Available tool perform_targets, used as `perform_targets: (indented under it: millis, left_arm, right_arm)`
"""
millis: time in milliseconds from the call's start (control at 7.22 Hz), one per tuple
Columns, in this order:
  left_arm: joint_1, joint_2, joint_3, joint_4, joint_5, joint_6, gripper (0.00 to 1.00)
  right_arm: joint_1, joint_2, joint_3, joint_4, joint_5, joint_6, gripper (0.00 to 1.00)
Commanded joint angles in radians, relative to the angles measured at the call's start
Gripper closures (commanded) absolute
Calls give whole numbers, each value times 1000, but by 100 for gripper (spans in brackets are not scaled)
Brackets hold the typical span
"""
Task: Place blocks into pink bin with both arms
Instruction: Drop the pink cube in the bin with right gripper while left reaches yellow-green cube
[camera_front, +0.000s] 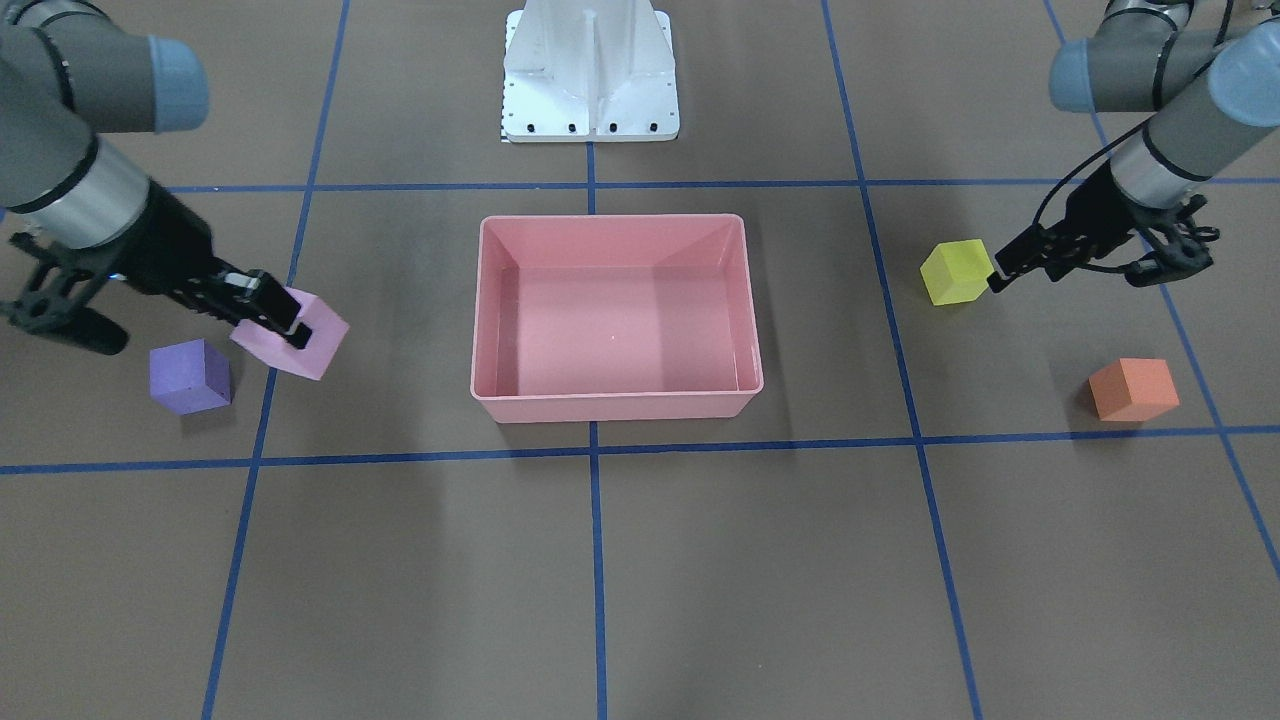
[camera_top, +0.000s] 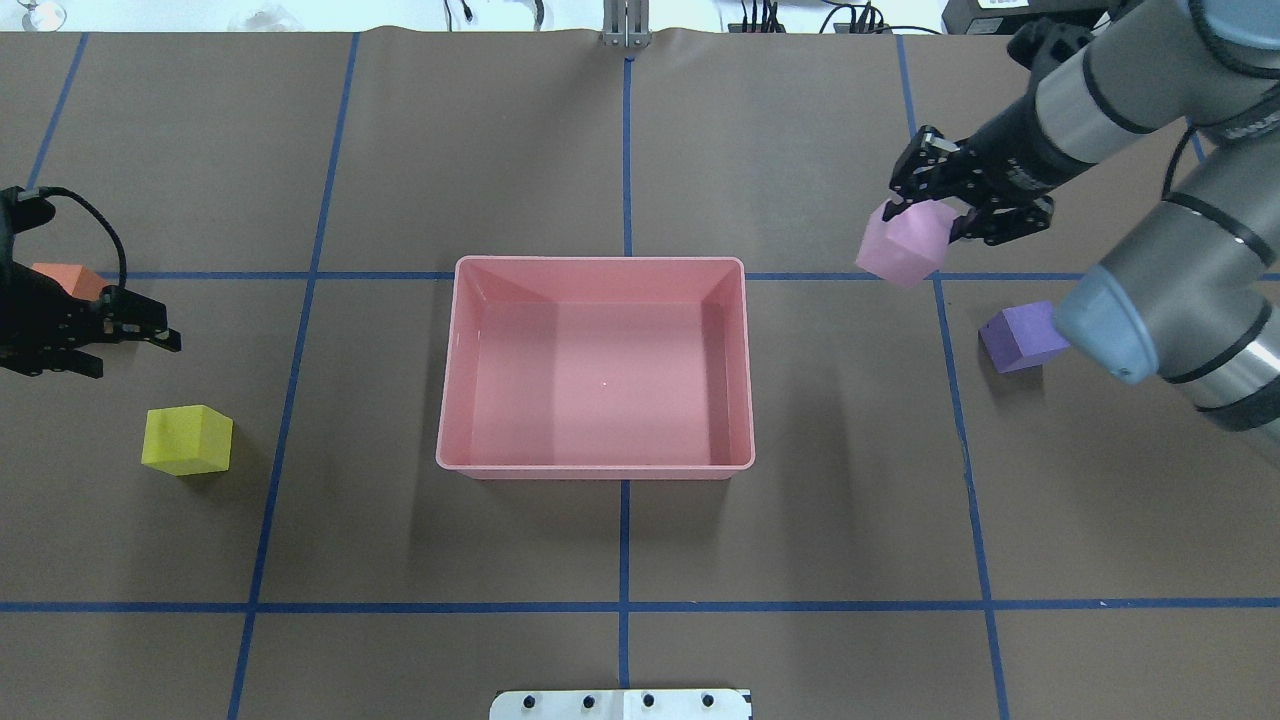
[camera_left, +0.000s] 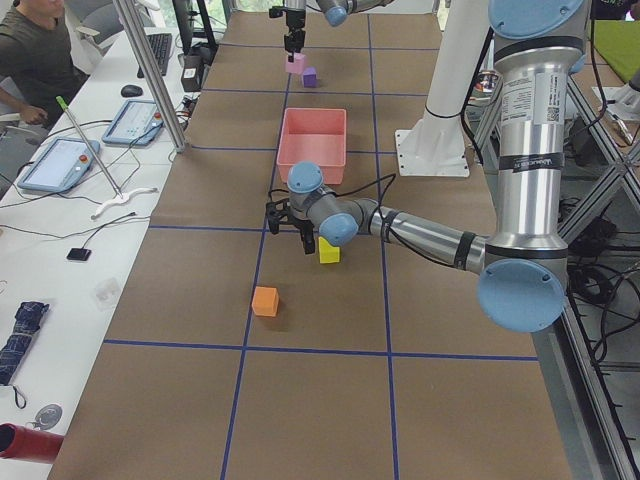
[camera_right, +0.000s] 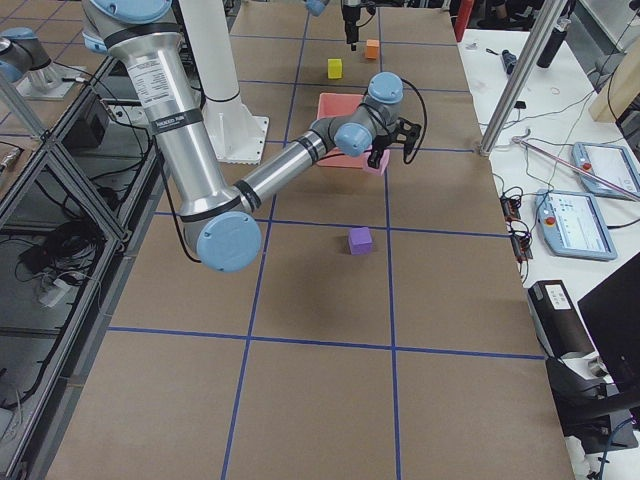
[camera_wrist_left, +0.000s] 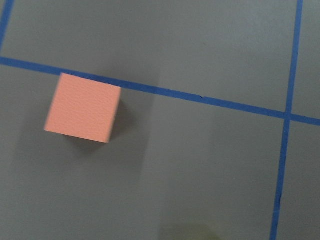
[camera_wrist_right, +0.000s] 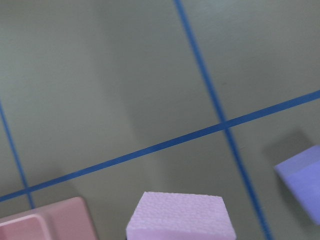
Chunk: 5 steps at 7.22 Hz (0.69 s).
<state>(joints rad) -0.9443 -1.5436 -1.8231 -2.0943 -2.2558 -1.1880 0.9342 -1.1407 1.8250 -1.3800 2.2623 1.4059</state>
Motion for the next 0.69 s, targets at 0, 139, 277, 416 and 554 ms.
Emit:
perform_targets:
  millis: [0, 139, 277, 416, 554]
  left_arm:
    - [108, -3, 16, 0, 67, -67, 0]
    - [110, 3, 16, 0, 73, -65, 0]
    - [110, 16, 12, 0, 74, -65, 0]
    - [113, 17, 11, 0, 78, -65, 0]
    - [113, 23, 10, 2, 78, -64, 1]
  right_arm:
    - [-177, 157, -35, -68, -194, 145, 100]
    - [-205, 224, -93, -68, -208, 200, 100]
    - [-240, 275, -146, -68, -245, 220, 100]
    - [-280, 277, -154, -62, -307, 229, 100]
    - [-299, 282, -173, -60, -316, 237, 100]
